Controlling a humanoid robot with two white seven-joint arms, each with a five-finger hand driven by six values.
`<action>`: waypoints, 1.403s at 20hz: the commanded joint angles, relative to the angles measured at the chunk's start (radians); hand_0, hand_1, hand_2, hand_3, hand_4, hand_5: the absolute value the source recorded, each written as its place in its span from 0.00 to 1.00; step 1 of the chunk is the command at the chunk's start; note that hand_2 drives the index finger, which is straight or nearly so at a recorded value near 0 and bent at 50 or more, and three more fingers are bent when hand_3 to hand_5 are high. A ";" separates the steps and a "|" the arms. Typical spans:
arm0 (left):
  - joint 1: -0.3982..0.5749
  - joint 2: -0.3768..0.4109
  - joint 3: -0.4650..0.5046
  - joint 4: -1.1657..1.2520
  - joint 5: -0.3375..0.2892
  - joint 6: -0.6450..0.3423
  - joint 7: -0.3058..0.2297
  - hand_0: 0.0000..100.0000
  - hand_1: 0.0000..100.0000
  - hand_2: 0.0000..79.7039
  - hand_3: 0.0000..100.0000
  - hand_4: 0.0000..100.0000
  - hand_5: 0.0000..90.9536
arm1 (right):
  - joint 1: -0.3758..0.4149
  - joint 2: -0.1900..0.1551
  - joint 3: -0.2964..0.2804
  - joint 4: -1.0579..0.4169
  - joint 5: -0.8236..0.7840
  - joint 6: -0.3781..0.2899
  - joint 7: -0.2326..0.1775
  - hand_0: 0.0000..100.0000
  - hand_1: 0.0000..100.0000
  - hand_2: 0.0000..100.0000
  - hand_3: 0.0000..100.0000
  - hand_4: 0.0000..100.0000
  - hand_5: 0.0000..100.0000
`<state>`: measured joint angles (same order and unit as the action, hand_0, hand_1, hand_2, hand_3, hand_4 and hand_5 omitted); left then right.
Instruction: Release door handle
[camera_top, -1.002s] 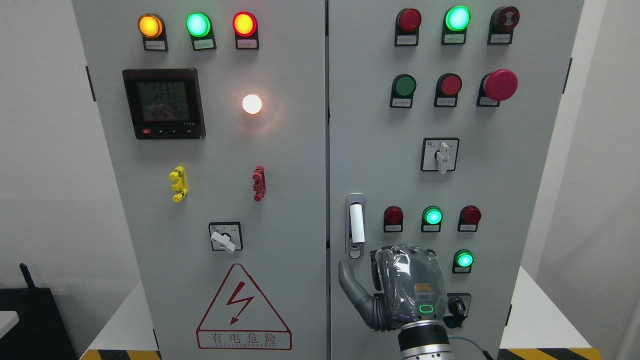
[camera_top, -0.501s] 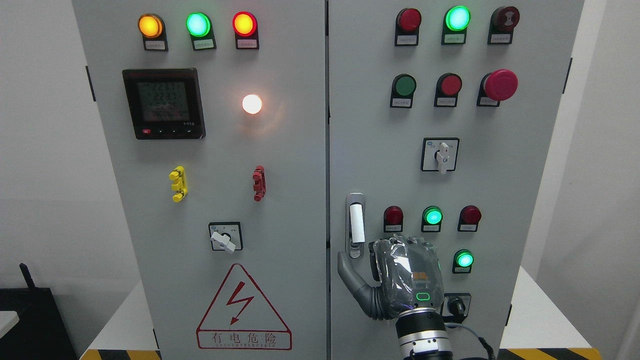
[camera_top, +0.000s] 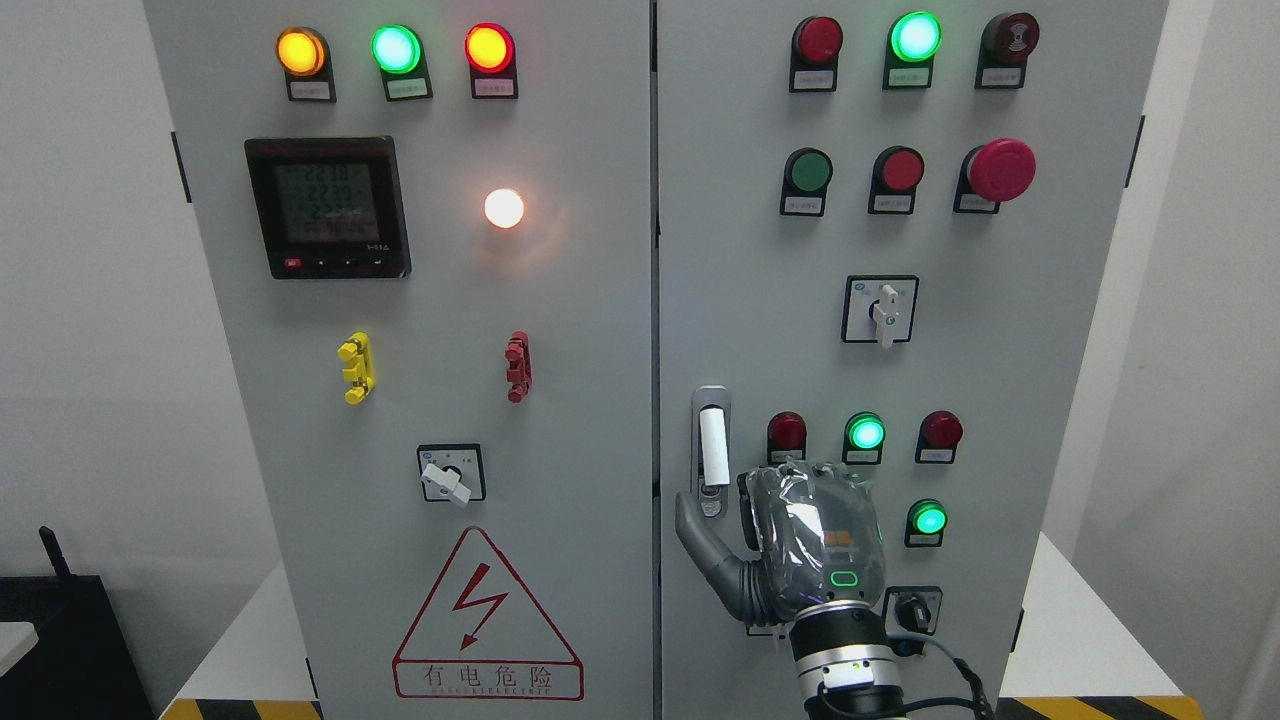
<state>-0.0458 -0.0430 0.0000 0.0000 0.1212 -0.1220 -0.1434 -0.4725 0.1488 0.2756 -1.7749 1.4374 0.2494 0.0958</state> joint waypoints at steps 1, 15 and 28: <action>0.001 0.000 0.011 0.017 0.000 0.001 0.001 0.12 0.39 0.00 0.00 0.00 0.00 | -0.012 0.000 -0.009 0.018 0.000 0.001 0.004 0.34 0.00 0.99 1.00 1.00 0.97; 0.001 0.000 0.011 0.017 0.000 0.001 0.001 0.12 0.39 0.00 0.00 0.00 0.00 | -0.011 0.001 -0.024 0.018 0.000 0.007 0.004 0.35 0.00 0.99 1.00 1.00 0.97; 0.001 0.000 0.011 0.017 0.000 0.001 0.001 0.12 0.39 0.00 0.00 0.00 0.00 | -0.017 0.000 -0.033 0.022 0.000 0.007 0.004 0.36 0.00 1.00 1.00 1.00 0.97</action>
<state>-0.0448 -0.0430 0.0000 0.0000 0.1212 -0.1220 -0.1434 -0.4865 0.1491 0.2526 -1.7573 1.4374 0.2557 0.0999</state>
